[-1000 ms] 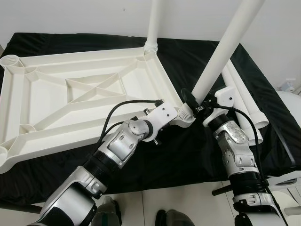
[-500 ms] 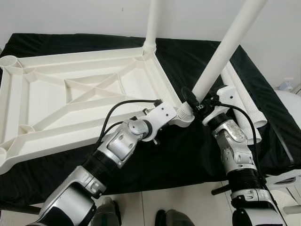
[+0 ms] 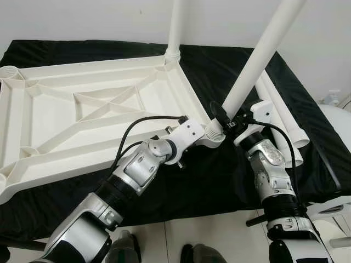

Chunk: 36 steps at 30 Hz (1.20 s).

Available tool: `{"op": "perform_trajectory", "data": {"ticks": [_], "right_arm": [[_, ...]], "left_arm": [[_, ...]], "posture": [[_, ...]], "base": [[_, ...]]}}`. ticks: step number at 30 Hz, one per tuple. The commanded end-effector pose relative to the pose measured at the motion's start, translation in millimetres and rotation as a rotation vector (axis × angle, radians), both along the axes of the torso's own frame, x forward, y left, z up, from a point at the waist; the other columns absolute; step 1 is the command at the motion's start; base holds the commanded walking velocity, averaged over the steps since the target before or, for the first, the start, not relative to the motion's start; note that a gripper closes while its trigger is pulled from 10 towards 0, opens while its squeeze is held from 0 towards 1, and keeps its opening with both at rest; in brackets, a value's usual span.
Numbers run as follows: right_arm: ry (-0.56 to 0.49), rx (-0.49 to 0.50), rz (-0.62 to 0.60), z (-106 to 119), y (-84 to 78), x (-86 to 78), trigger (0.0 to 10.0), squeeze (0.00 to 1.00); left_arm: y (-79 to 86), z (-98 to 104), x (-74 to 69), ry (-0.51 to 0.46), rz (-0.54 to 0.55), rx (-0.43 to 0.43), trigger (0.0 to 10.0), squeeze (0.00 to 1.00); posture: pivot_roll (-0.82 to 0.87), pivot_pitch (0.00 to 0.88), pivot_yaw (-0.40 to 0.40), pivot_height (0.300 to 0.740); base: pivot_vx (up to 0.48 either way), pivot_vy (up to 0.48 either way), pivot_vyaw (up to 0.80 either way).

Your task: Building children table

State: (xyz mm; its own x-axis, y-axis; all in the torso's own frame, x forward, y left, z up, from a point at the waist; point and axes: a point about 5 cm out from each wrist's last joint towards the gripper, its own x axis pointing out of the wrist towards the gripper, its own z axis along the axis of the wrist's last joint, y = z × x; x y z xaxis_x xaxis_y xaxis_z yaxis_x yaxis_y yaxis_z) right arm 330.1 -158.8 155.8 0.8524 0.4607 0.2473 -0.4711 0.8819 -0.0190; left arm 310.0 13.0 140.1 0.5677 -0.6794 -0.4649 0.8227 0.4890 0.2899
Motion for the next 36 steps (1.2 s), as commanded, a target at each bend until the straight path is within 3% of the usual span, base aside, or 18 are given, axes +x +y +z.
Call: {"op": "perform_trajectory", "data": {"ticks": [1, 18, 23, 36], "right_arm": [[0.226, -0.066, -0.028, -46.1, 1.6, -7.4, 10.0, 0.0], [0.213, -0.126, -0.011, -28.1, 9.6, 2.3, 10.0, 0.0], [0.249, -0.112, -0.015, -36.7, 7.7, -0.8, 10.0, 0.0], [0.203, -0.05, -0.03, -44.7, 0.8, -20.1, 10.0, 0.0]], "left_arm": [[-19.5, 28.0, -8.0, -0.057, -0.173, -0.042, 10.0, 0.0], [-22.5, 28.4, -10.6, -0.058, -0.186, -0.044, 10.0, 0.0], [-22.4, 28.3, -11.1, -0.058, -0.184, -0.046, 10.0, 0.0], [-22.0, 29.7, -12.2, -0.057, -0.18, -0.052, 10.0, 0.0]], "posture": [[-0.01, 0.08, -0.048, 0.74], [-0.01, 0.072, -0.046, 0.74], [-0.01, 0.067, -0.051, 0.74], [-0.01, 0.085, -0.05, 0.74]], "base": [[0.0, 0.0, 0.0], [0.0, 0.0, 0.0], [0.0, 0.0, 0.0], [0.0, 0.0, 0.0]]}}
